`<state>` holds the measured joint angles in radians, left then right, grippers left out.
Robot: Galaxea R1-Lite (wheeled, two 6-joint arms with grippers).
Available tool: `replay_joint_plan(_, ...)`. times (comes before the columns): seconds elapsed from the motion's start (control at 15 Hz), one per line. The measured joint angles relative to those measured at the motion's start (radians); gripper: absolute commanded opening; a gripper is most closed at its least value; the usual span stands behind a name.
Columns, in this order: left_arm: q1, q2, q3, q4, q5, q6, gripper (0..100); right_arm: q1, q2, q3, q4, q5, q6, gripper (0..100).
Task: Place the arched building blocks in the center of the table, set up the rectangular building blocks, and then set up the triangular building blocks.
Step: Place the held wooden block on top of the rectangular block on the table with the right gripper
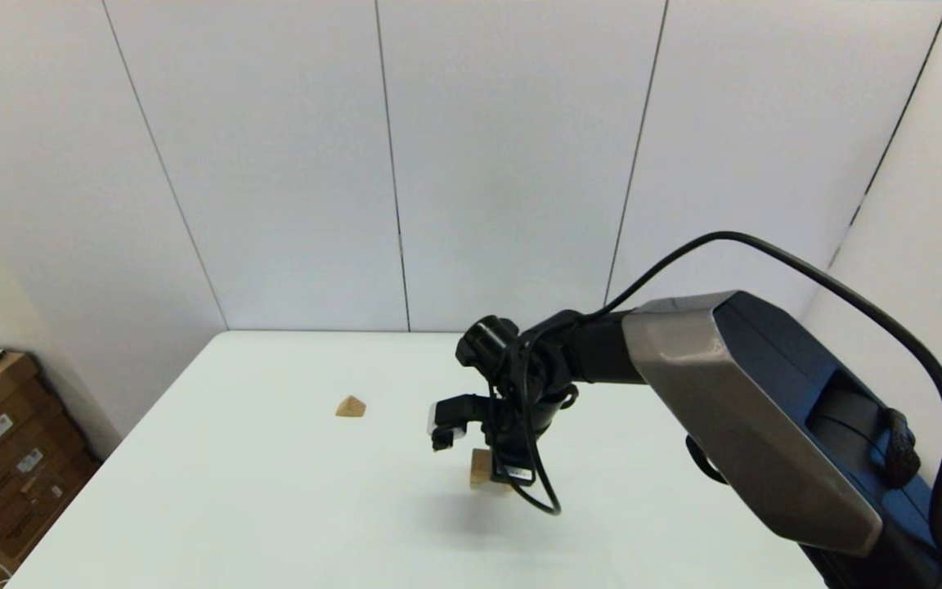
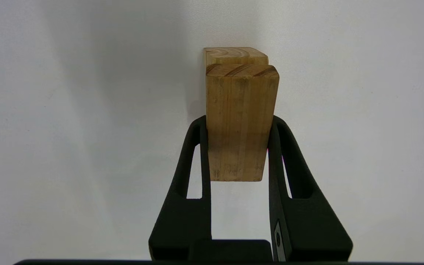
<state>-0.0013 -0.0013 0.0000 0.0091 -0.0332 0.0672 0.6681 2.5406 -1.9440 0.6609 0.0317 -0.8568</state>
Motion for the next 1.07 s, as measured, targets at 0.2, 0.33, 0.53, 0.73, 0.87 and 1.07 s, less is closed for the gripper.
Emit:
replay_joint_plan(0.2,0.000,0.000,0.000,0.000,0.000,0.000,100,0.000,0.000,0.000,-0.003,0.000,0.001,0)
replay_joint_plan(0.33,0.000,0.000,0.000,0.000,0.000,0.000,100,0.000,0.000,-0.001,-0.007,0.000,0.001,0)
replay_joint_plan(0.53,0.000,0.000,0.000,0.000,0.000,0.000,100,0.000,0.000,-0.001,-0.006,0.000,0.001,0)
replay_joint_plan(0.73,0.000,0.000,0.000,0.000,0.000,0.000,100,0.000,0.000,-0.001,-0.004,-0.001,0.001,0)
replay_joint_plan(0.87,0.000,0.000,0.000,0.000,0.000,0.000,100,0.000,0.000,-0.001,-0.004,0.000,0.000,100)
replay_joint_plan(1.07,0.000,0.000,0.000,0.000,0.000,0.000,100,-0.001,0.002,-0.001,-0.009,0.000,0.001,100)
